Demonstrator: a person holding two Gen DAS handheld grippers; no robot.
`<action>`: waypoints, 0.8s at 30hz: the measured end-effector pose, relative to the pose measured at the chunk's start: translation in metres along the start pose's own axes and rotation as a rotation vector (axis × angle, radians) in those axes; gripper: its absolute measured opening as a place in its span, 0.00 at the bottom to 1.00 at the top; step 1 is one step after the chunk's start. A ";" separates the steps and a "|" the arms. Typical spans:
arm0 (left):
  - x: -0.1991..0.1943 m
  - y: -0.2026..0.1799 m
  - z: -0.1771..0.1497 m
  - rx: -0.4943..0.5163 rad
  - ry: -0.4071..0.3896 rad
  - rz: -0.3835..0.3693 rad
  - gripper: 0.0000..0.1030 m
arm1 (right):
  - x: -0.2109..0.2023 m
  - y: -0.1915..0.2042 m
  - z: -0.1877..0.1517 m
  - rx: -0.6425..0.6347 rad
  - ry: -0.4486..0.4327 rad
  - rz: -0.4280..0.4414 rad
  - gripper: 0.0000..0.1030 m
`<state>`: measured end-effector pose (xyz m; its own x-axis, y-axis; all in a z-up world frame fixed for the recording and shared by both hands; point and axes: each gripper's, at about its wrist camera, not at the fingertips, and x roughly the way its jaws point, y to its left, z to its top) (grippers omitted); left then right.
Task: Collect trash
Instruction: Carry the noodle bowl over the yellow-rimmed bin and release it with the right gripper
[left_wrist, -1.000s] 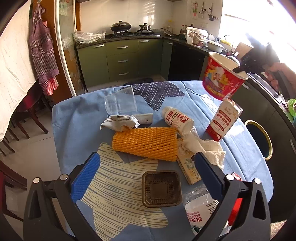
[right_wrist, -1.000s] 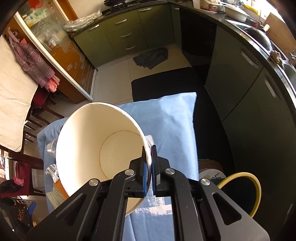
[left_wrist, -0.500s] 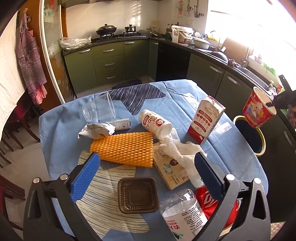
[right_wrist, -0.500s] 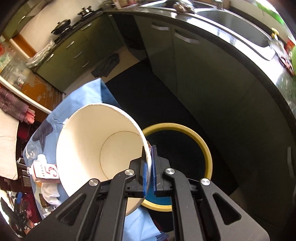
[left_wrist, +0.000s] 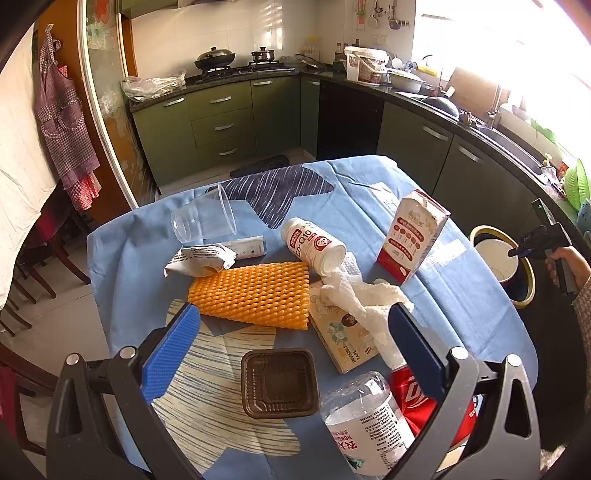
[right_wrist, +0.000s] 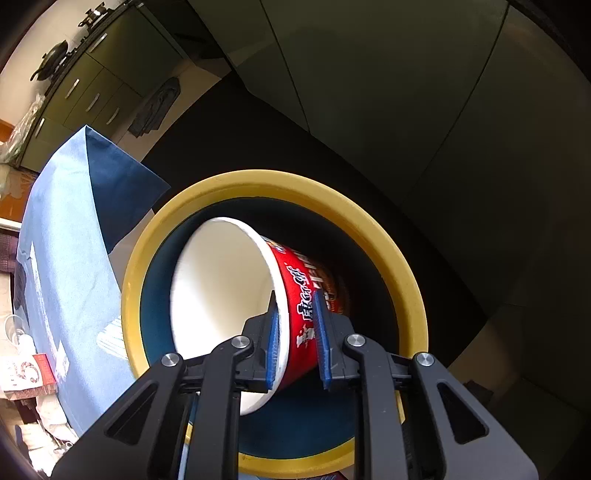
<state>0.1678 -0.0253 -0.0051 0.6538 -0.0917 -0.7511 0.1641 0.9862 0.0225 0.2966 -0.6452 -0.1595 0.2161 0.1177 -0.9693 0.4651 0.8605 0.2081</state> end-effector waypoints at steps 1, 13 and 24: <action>0.000 -0.001 0.000 0.001 0.003 0.001 0.94 | -0.004 -0.001 0.000 -0.004 -0.010 -0.006 0.18; 0.021 -0.008 0.005 0.004 0.076 -0.043 0.94 | -0.039 0.009 -0.015 -0.033 -0.043 0.037 0.18; 0.091 -0.044 0.013 0.049 0.330 -0.205 0.94 | -0.032 0.016 -0.010 -0.033 -0.035 0.054 0.18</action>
<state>0.2296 -0.0785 -0.0655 0.3326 -0.2287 -0.9149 0.3072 0.9435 -0.1242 0.2889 -0.6303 -0.1264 0.2700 0.1476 -0.9515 0.4237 0.8692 0.2550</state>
